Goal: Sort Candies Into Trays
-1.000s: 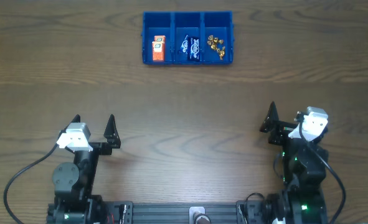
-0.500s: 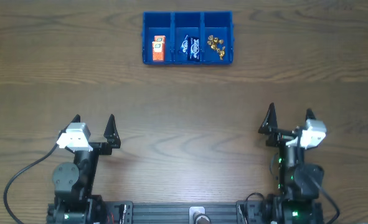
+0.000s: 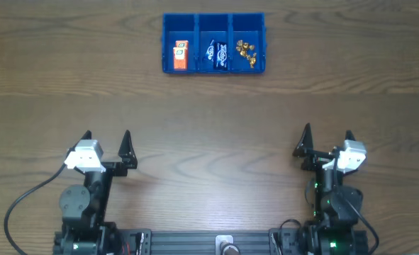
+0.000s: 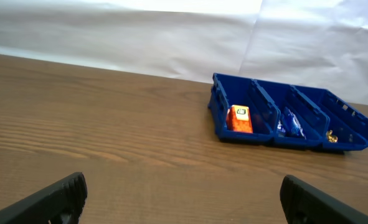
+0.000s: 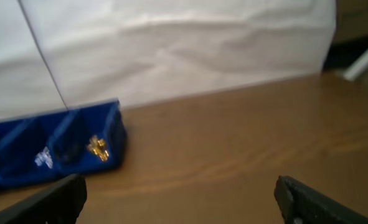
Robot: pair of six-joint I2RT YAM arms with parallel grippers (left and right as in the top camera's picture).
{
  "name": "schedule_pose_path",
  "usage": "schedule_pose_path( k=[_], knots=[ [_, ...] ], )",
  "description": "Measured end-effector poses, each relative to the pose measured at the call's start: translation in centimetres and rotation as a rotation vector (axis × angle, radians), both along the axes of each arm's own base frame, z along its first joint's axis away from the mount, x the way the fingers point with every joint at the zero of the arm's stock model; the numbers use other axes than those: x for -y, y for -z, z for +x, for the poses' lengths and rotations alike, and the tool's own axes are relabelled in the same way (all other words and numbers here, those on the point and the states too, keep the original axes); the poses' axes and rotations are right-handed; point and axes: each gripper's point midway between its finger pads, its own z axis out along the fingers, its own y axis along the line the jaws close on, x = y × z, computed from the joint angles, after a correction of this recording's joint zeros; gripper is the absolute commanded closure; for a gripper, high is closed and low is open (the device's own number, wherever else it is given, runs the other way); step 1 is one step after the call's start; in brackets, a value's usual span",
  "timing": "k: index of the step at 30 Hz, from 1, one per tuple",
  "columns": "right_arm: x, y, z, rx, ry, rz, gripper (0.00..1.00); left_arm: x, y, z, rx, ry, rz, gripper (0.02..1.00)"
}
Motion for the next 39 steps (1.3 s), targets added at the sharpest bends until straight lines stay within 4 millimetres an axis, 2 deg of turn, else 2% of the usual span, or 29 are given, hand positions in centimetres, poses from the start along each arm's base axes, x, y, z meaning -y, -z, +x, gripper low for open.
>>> schedule_pose_path(
  k=[2,22,39],
  knots=[
    [0.12,0.64,-0.04,-0.025,0.007,-0.001,0.003,0.00,0.00,0.00,0.000,0.000,0.000,0.020],
    [-0.16,0.75,-0.01,-0.046,-0.016,-0.130,0.003,0.00,0.00,0.00,0.000,0.000,0.000,0.023],
    [-0.30,0.76,0.01,-0.048,-0.025,-0.147,0.003,0.00,0.00,0.00,0.000,0.000,0.000,0.020]
  ],
)
